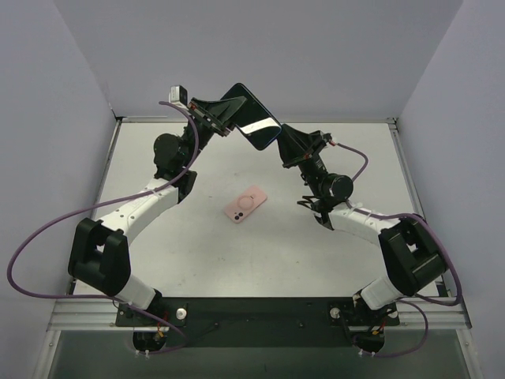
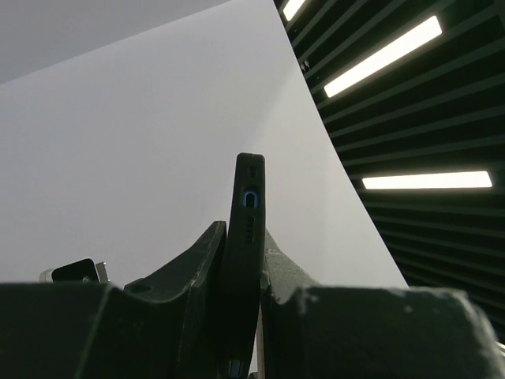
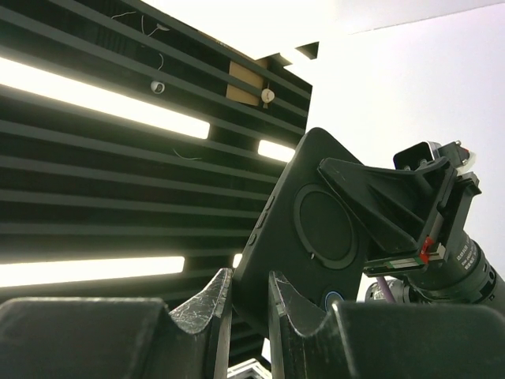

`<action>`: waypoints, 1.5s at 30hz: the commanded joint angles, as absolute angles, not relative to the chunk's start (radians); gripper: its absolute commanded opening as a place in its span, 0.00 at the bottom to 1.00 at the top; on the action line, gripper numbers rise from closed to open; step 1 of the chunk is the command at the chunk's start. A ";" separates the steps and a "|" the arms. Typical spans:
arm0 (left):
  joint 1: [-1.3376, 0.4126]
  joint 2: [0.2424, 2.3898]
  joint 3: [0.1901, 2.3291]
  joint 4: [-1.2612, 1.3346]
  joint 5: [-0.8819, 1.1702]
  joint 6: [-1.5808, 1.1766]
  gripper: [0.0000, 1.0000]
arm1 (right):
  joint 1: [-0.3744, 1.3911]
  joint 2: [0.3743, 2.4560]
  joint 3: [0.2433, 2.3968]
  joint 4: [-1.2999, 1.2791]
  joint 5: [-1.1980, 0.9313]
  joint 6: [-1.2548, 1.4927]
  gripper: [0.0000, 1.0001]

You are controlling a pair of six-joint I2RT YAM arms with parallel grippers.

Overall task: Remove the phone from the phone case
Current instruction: Remove the phone case from the phone.

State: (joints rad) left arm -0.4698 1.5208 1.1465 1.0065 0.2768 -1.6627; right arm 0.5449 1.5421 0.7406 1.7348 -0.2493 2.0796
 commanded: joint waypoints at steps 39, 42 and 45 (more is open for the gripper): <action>-0.626 1.419 1.313 1.628 0.316 -1.879 0.00 | 0.583 1.721 0.796 1.441 -0.555 1.892 0.00; -0.624 1.413 1.295 1.606 0.314 -1.864 0.00 | 0.559 1.631 0.804 1.133 -0.622 1.713 0.00; -0.629 1.408 1.260 1.568 0.310 -1.852 0.00 | 0.549 1.544 0.866 0.743 -0.638 1.475 0.00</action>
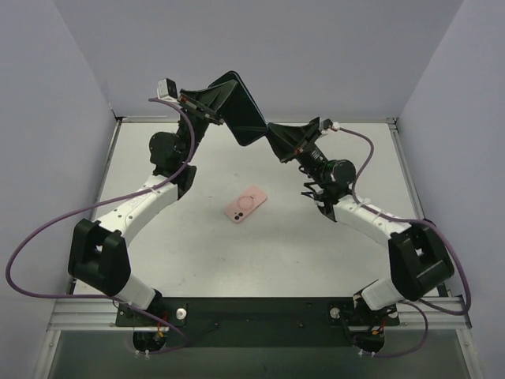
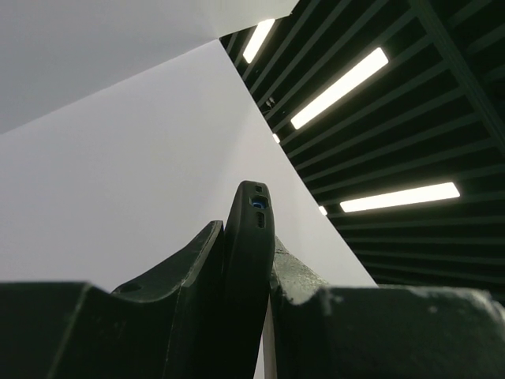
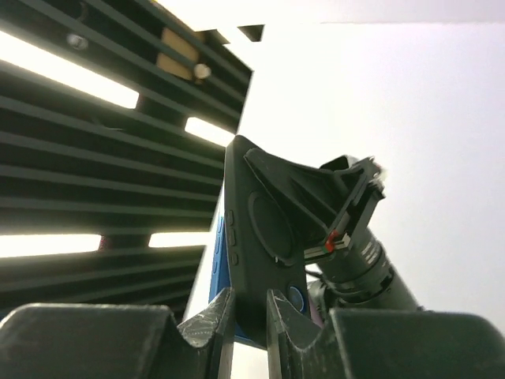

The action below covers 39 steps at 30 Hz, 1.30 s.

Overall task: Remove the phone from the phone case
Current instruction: Remove the phone case from the phone.

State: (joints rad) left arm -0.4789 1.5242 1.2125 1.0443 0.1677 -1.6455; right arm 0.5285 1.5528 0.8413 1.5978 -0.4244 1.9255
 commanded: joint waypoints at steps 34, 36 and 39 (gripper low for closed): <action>-0.675 1.509 1.049 1.599 0.256 -1.878 0.00 | 0.545 1.617 1.115 0.525 -0.897 1.267 0.00; -0.676 1.517 1.008 1.551 0.288 -1.862 0.00 | 0.516 1.586 1.062 0.523 -0.882 1.259 0.00; -0.689 1.568 0.928 1.609 0.294 -1.861 0.00 | 0.476 1.551 1.014 0.490 -0.865 1.220 0.00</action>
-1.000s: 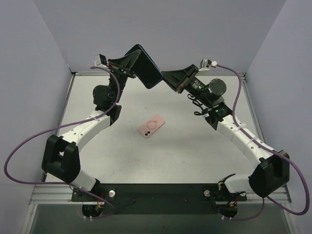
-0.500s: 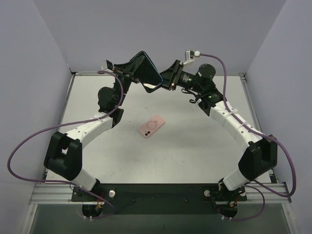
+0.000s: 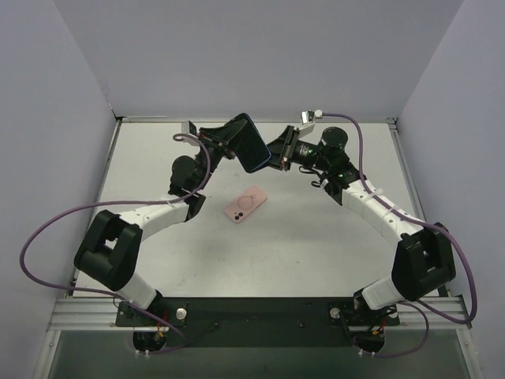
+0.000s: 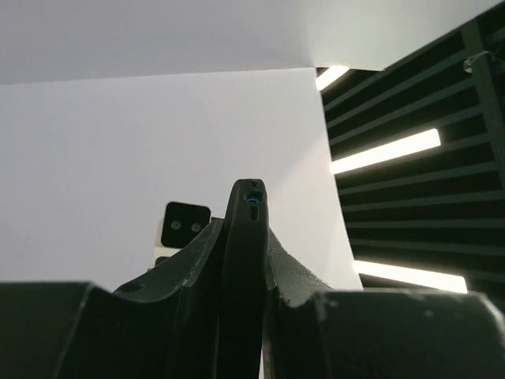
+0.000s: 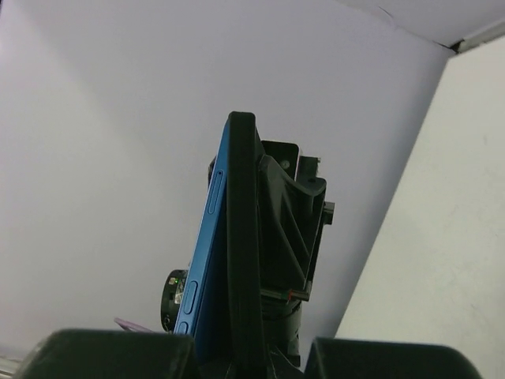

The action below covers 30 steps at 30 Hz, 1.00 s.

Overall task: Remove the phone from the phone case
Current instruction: Remove the phone case from the phone.

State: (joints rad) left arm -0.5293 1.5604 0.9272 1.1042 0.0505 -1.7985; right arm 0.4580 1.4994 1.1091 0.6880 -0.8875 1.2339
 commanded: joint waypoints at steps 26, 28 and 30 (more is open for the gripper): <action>-0.767 1.899 0.830 1.565 0.541 -1.826 0.86 | 0.120 1.303 0.707 0.070 -0.776 0.839 0.00; -0.755 1.878 0.815 1.510 0.564 -1.797 0.86 | 0.112 1.281 0.756 -0.030 -0.688 0.731 0.00; -0.752 1.855 0.802 1.447 0.575 -1.757 0.87 | 0.107 1.253 0.776 -0.126 -0.629 0.668 0.00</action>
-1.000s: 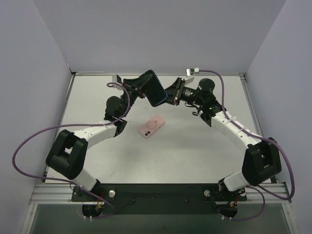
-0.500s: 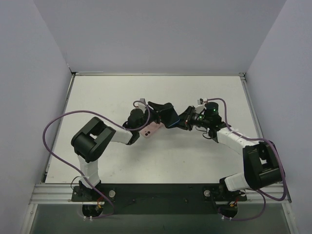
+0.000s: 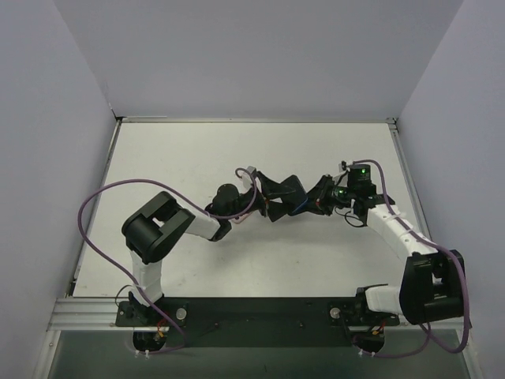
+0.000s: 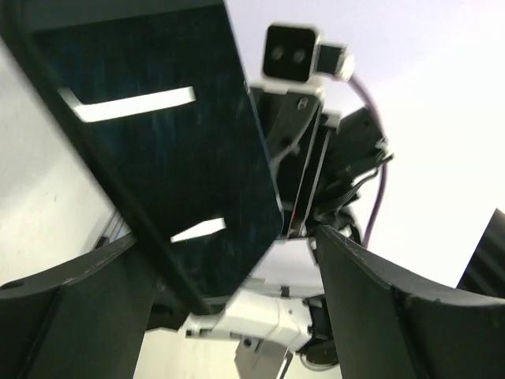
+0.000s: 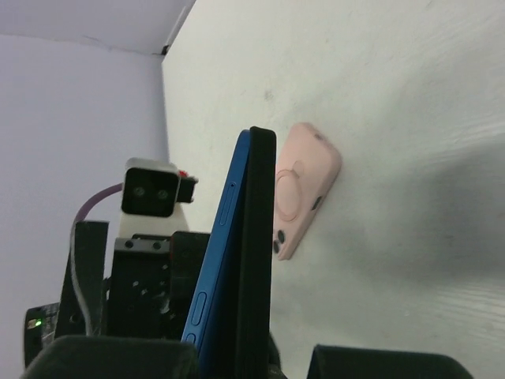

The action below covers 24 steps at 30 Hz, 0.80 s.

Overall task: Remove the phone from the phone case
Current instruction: Remove the phone case from the phone.

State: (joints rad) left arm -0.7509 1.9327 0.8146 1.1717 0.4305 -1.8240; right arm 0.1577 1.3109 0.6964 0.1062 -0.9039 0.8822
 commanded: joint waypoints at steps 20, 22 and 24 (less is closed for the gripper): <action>-0.746 1.934 1.067 0.663 0.647 -1.367 0.88 | 0.242 1.117 0.635 -0.158 -0.141 0.466 0.00; -0.752 1.951 1.112 0.557 0.621 -1.280 0.88 | 0.270 1.118 0.609 -0.129 -0.127 0.439 0.00; -0.764 1.965 1.190 0.366 0.601 -1.171 0.88 | 0.299 1.126 0.597 -0.118 -0.121 0.437 0.00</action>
